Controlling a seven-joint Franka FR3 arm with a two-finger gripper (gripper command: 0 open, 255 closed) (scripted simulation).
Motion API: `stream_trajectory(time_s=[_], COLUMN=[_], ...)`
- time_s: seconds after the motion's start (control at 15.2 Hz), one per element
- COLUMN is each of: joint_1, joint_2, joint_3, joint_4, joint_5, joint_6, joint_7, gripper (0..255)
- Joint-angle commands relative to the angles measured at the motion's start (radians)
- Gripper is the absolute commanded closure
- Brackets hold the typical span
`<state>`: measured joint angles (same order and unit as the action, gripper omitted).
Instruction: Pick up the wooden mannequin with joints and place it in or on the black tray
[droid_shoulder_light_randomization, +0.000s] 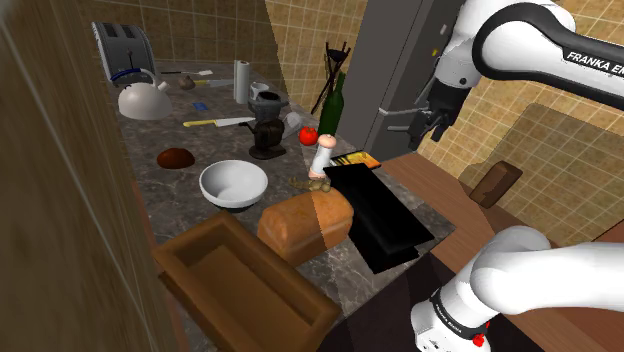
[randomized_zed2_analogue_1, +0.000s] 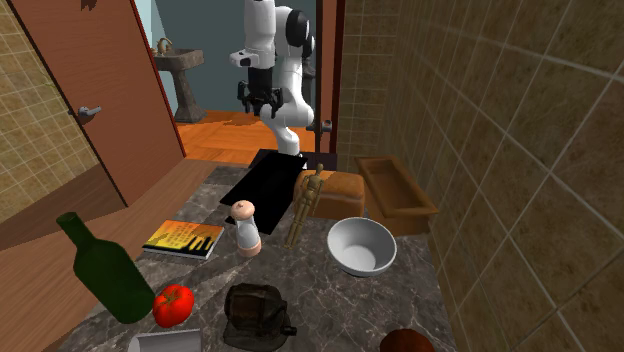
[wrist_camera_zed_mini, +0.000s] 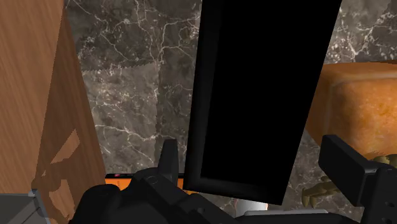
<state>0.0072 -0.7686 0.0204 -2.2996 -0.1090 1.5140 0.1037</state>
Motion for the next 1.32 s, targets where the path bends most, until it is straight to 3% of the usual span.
stream_trajectory(time_s=[0.0, 0.66, 1.25], joint_1=[0.000, 0.013, 0.034], joint_2=[0.000, 0.392, 0.776], joint_3=[0.000, 0.105, 0.165], joint_4=[0.000, 0.154, 0.398], joint_5=[0.000, 0.062, 0.070], joint_6=[0.000, 0.105, 0.128], joint_7=[0.000, 0.172, 0.313], gripper=[0, 0, 0])
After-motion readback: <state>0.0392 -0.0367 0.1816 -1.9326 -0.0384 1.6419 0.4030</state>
